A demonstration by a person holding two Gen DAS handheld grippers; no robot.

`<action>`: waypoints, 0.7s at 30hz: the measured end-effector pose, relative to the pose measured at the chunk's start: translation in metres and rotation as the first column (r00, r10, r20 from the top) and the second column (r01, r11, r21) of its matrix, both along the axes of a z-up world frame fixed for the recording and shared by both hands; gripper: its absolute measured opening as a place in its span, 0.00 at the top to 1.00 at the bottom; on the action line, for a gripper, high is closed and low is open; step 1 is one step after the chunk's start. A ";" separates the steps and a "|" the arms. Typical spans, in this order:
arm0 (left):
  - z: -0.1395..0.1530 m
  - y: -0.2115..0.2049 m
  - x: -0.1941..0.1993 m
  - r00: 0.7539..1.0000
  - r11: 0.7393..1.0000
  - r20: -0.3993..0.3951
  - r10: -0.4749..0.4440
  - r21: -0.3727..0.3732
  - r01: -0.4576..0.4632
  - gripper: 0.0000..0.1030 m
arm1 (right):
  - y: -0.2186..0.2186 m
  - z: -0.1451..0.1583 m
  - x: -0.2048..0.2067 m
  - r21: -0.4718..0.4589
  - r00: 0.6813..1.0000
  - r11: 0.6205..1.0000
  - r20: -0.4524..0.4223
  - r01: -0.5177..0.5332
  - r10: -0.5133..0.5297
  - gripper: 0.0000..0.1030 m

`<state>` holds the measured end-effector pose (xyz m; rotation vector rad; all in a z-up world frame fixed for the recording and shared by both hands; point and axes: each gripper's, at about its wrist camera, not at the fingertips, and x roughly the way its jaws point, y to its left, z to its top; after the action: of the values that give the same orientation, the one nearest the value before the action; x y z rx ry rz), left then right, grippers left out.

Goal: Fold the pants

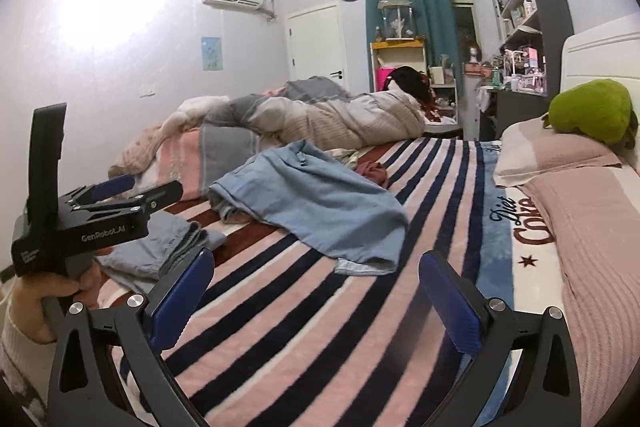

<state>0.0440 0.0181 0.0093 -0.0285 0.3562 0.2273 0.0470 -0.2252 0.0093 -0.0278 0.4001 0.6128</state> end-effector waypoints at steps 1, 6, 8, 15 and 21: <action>0.000 -0.002 -0.001 1.000 1.000 -0.001 0.000 -0.001 0.000 0.04 | -0.002 0.000 0.000 0.000 1.000 1.000 -0.001 0.004 -0.004 0.01; 0.000 -0.007 -0.002 1.000 1.000 0.004 -0.004 0.002 0.004 0.04 | -0.011 -0.001 -0.005 -0.005 1.000 1.000 -0.001 0.020 -0.020 0.01; 0.001 -0.008 -0.002 1.000 1.000 0.005 -0.008 0.000 0.008 0.04 | -0.012 -0.002 -0.005 -0.004 1.000 1.000 -0.002 0.021 -0.021 0.01; 0.006 -0.009 -0.003 1.000 1.000 0.012 -0.013 0.001 0.013 0.04 | -0.016 0.000 -0.007 0.003 1.000 1.000 -0.002 0.029 -0.029 0.01; 0.007 -0.009 -0.003 1.000 1.000 0.010 -0.020 0.001 0.020 0.04 | -0.017 0.000 -0.007 0.002 1.000 1.000 -0.002 0.028 -0.028 0.01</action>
<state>0.0415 0.0092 0.0162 -0.0246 0.3466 0.2071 0.0396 -0.2418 0.0097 -0.0198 0.4010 0.5860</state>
